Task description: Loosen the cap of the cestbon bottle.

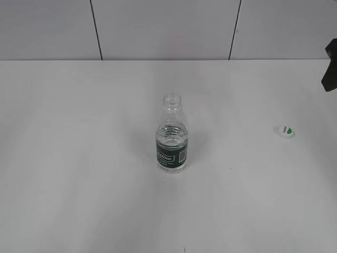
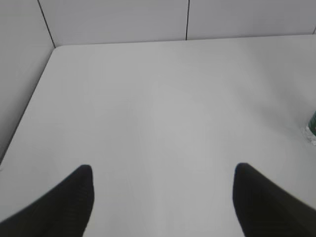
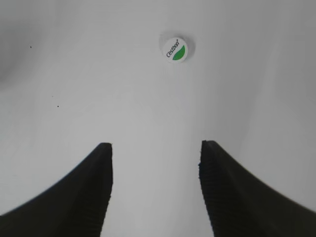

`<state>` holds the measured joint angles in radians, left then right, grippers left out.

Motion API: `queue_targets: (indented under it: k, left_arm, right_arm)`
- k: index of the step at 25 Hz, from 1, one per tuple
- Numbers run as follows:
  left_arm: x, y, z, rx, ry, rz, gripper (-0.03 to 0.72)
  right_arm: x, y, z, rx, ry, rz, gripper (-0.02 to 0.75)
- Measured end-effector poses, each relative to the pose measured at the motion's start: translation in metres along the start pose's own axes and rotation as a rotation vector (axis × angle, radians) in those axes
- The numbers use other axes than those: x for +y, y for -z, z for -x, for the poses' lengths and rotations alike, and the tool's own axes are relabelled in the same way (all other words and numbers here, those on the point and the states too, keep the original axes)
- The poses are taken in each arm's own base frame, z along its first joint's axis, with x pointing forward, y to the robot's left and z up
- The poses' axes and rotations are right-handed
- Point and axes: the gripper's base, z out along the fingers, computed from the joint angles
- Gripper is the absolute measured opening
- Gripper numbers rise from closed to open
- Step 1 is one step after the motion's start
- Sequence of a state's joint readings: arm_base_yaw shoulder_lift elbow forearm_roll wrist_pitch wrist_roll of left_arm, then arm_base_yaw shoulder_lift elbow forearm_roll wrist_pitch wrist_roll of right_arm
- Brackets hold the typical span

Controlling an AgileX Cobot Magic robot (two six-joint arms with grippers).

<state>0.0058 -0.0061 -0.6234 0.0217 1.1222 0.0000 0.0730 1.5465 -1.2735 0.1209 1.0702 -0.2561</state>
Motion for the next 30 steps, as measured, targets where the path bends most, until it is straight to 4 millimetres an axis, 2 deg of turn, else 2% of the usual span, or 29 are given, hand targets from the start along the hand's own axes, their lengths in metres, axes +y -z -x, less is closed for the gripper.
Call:
queue_targets:
  k: [5,10,15,19,23,26,29,30]
  left_arm:
    - [-0.001,-0.020,-0.013,0.049,0.004,-0.010,0.529]
    - [-0.001,-0.022,-0.014,0.049,0.002,-0.008,0.529]
    - [-0.002,-0.022,-0.014,0.045,0.004,-0.011,0.529]
    - [-0.002,-0.022,-0.014,0.045,0.009,-0.020,0.529]
    - [-0.002,-0.022,-0.014,0.044,0.009,-0.020,0.529]
    - [-0.002,-0.022,-0.014,0.044,0.009,-0.020,0.529]
    - [-0.002,-0.022,-0.014,0.044,0.009,-0.020,0.529]
    - [-0.002,-0.022,-0.014,0.044,0.009,-0.020,0.529]
  right_arm:
    - [0.000,0.008,-0.002,-0.015,0.010,-0.017,0.426]
    - [-0.002,0.023,-0.008,-0.029,0.023,-0.067,0.426]
    - [0.003,0.051,-0.017,-0.096,0.028,-0.090,0.426]
    - [0.009,0.086,-0.031,-0.198,0.033,-0.111,0.426]
    - [0.018,0.126,-0.053,-0.324,0.043,-0.138,0.426]
    - [0.026,0.154,-0.078,-0.422,0.050,-0.158,0.426]
    - [0.035,0.176,-0.111,-0.513,0.055,-0.176,0.426]
    - [0.040,0.187,-0.128,-0.569,0.059,-0.188,0.426]
